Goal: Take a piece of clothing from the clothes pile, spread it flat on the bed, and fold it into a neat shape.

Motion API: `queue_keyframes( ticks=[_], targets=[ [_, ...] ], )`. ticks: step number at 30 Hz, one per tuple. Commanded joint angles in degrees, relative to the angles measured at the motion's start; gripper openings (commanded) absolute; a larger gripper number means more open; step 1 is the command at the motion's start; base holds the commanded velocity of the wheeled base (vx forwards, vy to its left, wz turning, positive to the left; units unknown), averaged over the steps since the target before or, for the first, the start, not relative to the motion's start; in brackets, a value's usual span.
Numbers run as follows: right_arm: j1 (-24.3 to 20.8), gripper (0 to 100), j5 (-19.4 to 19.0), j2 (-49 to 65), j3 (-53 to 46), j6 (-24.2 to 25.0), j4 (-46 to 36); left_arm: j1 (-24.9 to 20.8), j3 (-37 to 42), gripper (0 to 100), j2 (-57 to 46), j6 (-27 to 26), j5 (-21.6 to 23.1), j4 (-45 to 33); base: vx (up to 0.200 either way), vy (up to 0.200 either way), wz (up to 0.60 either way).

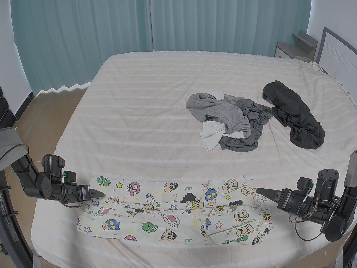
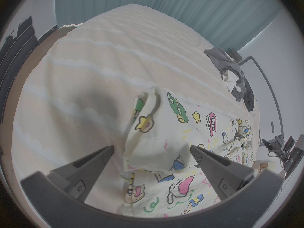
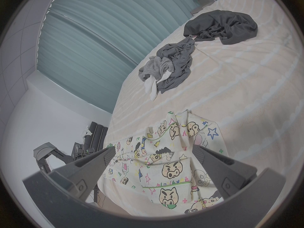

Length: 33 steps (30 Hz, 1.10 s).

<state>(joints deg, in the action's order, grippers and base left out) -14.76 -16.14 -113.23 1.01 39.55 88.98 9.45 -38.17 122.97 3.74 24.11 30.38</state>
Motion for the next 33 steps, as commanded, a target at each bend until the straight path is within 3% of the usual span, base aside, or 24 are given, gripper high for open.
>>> queue_keyframes(
  ticks=[1,13,14,33],
  targets=[
    [0.0,100,-0.1,-0.2,-1.0,-0.1,0.8,-1.8,-0.7,100,1.5,0.1,-0.6,-0.1,0.000,0.000,0.00],
    [0.0,100,-0.1,-0.2,-1.0,-0.1,0.8,-3.6,-2.2,100,3.4,0.1,-5.7,-3.2,0.000,0.000,0.00],
    [0.0,100,-0.1,-0.1,-1.0,-0.1,0.8,-3.8,-2.2,0,3.4,0.1,-5.7,-3.3,0.000,0.000,0.00],
    [0.1,100,0.0,-0.4,-1.0,-0.1,0.8,-3.7,-1.0,0,-4.5,0.1,-5.8,-9.4,0.000,0.000,0.00]
  ],
)
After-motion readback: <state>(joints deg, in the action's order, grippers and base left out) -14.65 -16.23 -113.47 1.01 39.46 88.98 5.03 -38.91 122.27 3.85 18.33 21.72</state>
